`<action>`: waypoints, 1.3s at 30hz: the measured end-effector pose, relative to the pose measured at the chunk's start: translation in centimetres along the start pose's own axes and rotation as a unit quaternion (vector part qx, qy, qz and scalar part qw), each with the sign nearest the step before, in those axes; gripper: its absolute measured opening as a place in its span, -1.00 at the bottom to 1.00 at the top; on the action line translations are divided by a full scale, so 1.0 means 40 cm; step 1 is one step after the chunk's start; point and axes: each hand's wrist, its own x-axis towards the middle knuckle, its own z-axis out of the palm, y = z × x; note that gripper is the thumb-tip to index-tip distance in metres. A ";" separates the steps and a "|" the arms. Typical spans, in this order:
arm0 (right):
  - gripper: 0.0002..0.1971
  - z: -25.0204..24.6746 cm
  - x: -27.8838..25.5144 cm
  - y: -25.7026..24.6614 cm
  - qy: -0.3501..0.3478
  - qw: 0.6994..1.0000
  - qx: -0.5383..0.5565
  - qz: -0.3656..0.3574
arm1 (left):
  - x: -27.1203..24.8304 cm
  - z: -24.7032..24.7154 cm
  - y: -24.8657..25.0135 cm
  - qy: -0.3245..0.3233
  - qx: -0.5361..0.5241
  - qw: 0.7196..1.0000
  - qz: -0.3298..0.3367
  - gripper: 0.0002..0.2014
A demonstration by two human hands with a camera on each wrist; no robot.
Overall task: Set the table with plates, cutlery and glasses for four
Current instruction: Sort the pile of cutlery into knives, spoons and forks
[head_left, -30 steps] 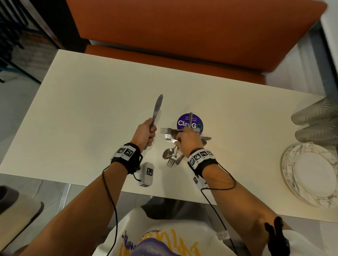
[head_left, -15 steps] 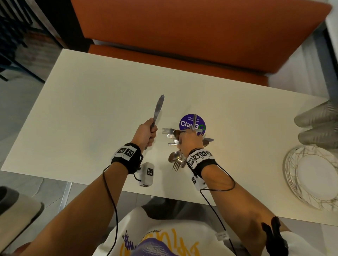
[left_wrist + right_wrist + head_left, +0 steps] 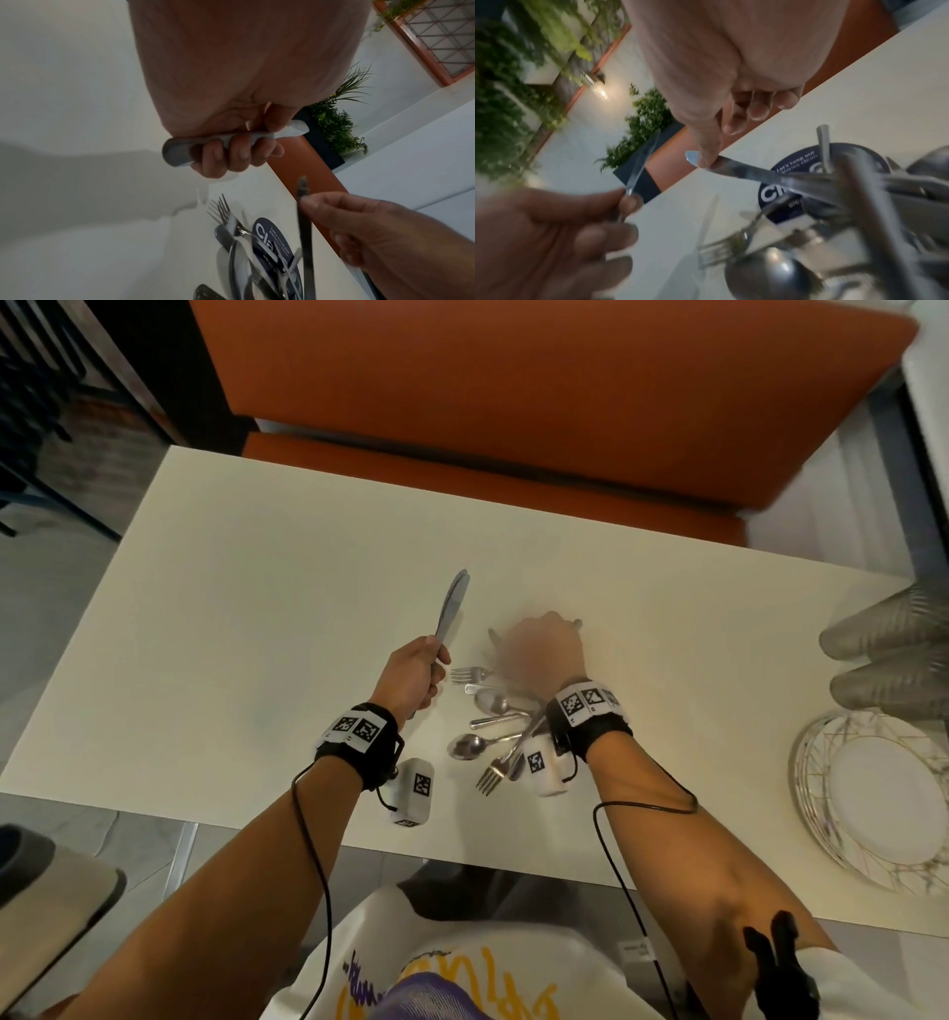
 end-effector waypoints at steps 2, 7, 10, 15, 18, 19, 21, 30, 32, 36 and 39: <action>-0.91 -0.034 0.009 -0.004 0.024 0.997 0.070 0.008 | 0.006 0.008 0.002 0.002 0.003 1.000 0.004 -0.68; -0.88 -0.104 0.034 0.006 0.065 0.983 0.163 0.048 | 0.015 0.027 0.017 0.001 -0.002 1.000 0.013 -0.66; -0.85 -0.132 0.032 0.009 0.090 0.972 0.213 0.046 | 0.015 0.038 0.025 -0.004 0.017 0.999 0.035 -0.67; -0.84 -0.150 0.024 -0.013 0.104 0.951 0.286 0.057 | 0.017 0.081 0.049 -0.043 -0.019 0.997 0.061 -0.66; -0.84 -0.137 0.012 -0.041 0.089 0.943 0.314 0.071 | 0.006 0.109 0.060 -0.071 -0.005 0.996 0.058 -0.64; -0.84 -0.131 0.008 -0.049 0.087 0.942 0.316 0.075 | -0.001 0.118 0.065 -0.084 -0.006 0.995 0.053 -0.64; -0.84 -0.118 0.003 -0.057 0.087 0.943 0.309 0.082 | -0.017 0.134 0.077 -0.114 -0.028 0.992 0.040 -0.62; -0.79 -0.127 -0.017 -0.062 0.099 0.948 0.298 0.049 | -0.029 0.151 0.085 -0.146 -0.058 0.988 0.015 -0.65; -0.77 -0.129 -0.014 -0.055 0.094 0.954 0.284 0.034 | -0.033 0.151 0.088 -0.151 -0.058 0.987 0.002 -0.64; -0.63 -0.135 -0.009 -0.053 0.115 0.957 0.265 0.031 | -0.035 0.154 0.085 -0.168 -0.067 0.983 -0.013 -0.65; -0.57 -0.136 -0.007 -0.047 0.120 0.959 0.257 0.012 | -0.035 0.154 0.083 -0.173 -0.068 0.982 -0.020 -0.65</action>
